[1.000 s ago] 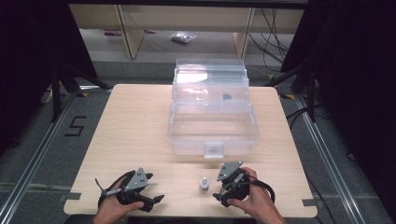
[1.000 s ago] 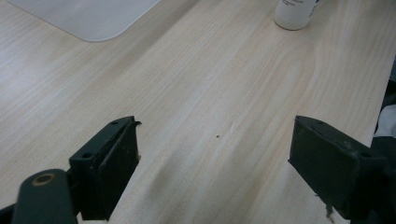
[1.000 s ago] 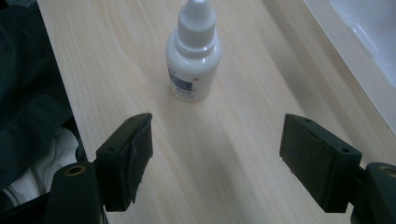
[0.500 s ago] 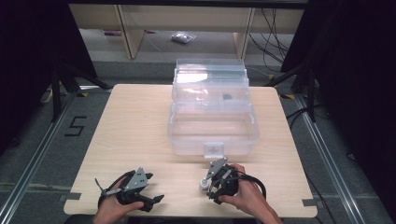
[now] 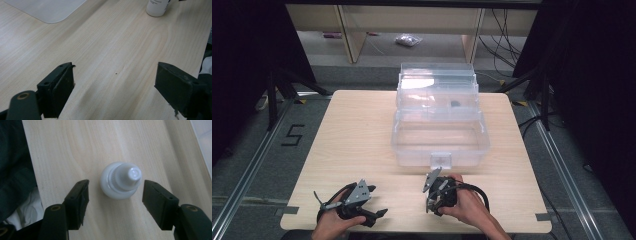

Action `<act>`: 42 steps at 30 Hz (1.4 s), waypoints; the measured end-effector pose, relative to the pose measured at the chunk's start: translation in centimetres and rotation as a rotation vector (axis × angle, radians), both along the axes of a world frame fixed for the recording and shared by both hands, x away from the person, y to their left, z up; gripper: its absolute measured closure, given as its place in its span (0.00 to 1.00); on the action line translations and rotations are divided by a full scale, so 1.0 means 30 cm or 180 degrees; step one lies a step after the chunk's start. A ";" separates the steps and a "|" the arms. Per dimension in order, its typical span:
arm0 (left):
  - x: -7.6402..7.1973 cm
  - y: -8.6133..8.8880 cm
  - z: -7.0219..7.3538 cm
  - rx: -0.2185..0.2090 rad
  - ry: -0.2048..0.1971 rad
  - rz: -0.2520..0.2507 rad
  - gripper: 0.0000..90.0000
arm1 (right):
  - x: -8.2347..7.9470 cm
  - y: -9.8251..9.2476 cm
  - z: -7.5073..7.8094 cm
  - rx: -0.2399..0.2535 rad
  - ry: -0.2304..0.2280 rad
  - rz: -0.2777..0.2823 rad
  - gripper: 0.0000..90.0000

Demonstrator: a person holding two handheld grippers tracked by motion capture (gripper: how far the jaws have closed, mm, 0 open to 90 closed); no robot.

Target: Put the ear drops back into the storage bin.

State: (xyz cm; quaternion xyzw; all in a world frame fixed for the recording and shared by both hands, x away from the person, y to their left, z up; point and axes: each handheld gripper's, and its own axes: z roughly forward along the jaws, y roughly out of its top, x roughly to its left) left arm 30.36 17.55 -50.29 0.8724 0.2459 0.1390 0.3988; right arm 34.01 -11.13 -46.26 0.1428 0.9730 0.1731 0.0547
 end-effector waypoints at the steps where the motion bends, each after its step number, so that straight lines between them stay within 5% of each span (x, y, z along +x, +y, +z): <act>1: 0.000 0.000 0.000 0.0000 -0.0003 -0.0001 0.17 | 0.005 0.003 -0.002 -0.0038 0.0019 0.0061 0.46; 11: -0.001 0.000 0.002 0.0000 0.0000 -0.0004 0.17 | 0.018 0.023 -0.014 -0.0082 0.0018 0.0062 0.51; 13: 0.001 0.001 0.001 0.0023 0.0002 0.0003 0.17 | 0.007 0.029 -0.012 -0.0159 0.0082 -0.0106 0.53; 14: 0.000 0.001 0.002 0.0028 0.0003 0.0010 0.17 | 0.017 0.031 -0.018 -0.0095 0.0027 0.0070 0.54; 18: -0.002 -0.005 -0.001 -0.0060 0.0019 0.0012 0.17 | 0.018 0.040 -0.026 -0.0136 0.0008 0.0120 0.56; 28: 0.001 0.001 0.002 0.0027 0.0002 -0.0003 0.17 | 0.015 0.054 -0.035 -0.0290 -0.0033 0.0034 0.64; 34: 0.002 0.001 0.003 0.0032 -0.0006 -0.0014 0.17 | 0.023 0.056 -0.030 -0.0223 -0.0064 0.0185 0.67; 36: 0.000 0.000 0.002 0.0017 0.0013 0.0012 0.17 | 0.012 0.055 -0.020 -0.0258 -0.0029 0.0033 0.67; 42: 0.002 0.001 0.003 0.0032 -0.0006 -0.0012 0.17 | 0.019 0.041 0.014 -0.0099 -0.0022 0.0135 0.67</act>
